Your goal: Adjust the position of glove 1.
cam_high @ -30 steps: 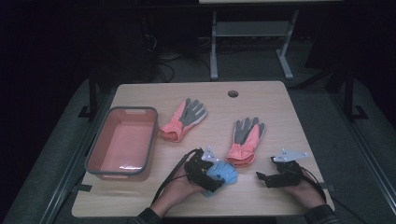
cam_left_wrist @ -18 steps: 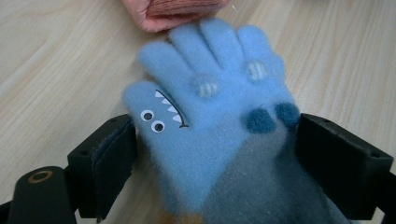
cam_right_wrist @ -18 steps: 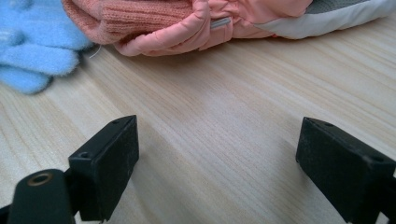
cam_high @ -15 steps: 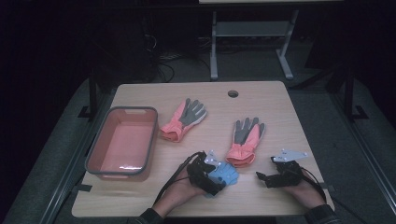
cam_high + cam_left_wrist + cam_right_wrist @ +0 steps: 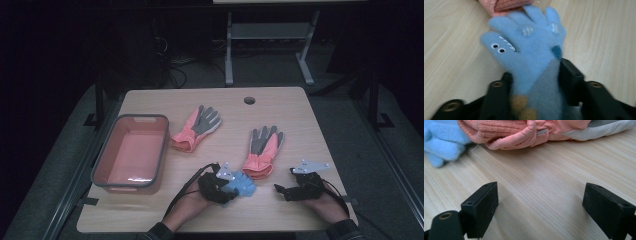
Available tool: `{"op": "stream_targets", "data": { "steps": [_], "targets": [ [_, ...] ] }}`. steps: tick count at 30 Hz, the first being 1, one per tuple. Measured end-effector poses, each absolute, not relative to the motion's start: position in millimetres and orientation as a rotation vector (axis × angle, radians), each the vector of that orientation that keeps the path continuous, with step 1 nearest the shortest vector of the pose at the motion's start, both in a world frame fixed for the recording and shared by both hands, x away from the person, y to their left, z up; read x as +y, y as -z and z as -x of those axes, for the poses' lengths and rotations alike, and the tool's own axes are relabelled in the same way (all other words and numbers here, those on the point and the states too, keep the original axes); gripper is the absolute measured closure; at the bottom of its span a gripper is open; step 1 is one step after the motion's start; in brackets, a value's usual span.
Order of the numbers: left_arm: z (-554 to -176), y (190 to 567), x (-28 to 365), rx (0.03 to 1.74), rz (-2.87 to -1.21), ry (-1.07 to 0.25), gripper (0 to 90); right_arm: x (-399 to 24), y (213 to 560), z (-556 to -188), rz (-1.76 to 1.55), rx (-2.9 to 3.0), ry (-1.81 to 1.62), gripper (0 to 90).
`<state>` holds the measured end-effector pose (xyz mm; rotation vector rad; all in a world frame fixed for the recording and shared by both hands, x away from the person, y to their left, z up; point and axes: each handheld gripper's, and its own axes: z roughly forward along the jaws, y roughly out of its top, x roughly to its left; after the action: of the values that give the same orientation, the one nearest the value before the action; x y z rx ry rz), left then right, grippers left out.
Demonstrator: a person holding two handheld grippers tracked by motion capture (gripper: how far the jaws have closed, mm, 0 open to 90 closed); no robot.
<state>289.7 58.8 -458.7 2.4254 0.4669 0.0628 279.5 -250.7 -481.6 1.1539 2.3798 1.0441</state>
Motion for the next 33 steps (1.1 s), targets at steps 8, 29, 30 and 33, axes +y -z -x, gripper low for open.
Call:
{"op": "stream_targets", "data": {
  "steps": [8,29,30,33],
  "targets": [
    [-293.7,457.5,60.5,0.487,-2.423,-0.008,71.3,-250.8,481.5,-279.6,-1.153,2.380,-1.043,13.0],
    [-299.6,436.2,83.2,0.513,-2.369,0.046,71.7,-251.0,481.5,-279.7,-1.148,2.382,-1.042,12.9],
    [-300.7,434.4,85.3,0.509,-2.374,0.045,71.7,-251.0,481.6,-279.7,-1.148,2.382,-1.041,12.9],
    [-301.5,430.7,89.1,0.521,-2.362,0.048,71.7,-250.9,481.6,-279.7,-1.149,2.382,-1.042,12.8]
  ]
}}
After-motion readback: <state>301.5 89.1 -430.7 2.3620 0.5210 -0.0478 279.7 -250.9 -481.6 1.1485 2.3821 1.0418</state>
